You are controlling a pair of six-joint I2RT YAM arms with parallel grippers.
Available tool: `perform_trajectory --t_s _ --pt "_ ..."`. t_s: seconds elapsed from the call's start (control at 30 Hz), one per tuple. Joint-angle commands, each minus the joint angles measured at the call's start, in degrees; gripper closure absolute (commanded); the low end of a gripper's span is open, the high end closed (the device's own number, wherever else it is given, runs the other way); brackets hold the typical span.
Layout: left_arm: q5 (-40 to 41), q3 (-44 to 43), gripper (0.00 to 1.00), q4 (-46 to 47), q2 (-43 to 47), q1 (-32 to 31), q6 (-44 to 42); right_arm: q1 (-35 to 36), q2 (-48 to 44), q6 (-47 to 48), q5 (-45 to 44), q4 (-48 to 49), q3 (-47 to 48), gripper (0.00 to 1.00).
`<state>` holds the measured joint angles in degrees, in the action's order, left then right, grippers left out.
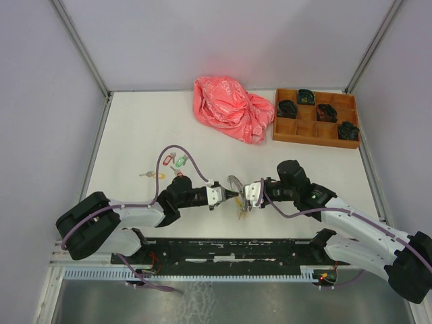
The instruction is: Put the keys on the keyring
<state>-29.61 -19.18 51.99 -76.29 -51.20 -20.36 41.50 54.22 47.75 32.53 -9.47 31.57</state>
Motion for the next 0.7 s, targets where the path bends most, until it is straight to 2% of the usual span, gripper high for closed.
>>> perform_trajectory --t_s 0.0,0.67 --pt "1.6 -1.3 0.97 2.4 0.9 -0.2 1.7 -0.2 -1.5 -0.6 0.1 3.2 0.8 0.99" --pt "0.1 -1.6 0.97 3.4 0.5 -0.2 2.3 -0.2 -1.0 -1.2 0.0 4.0 0.8 0.99"
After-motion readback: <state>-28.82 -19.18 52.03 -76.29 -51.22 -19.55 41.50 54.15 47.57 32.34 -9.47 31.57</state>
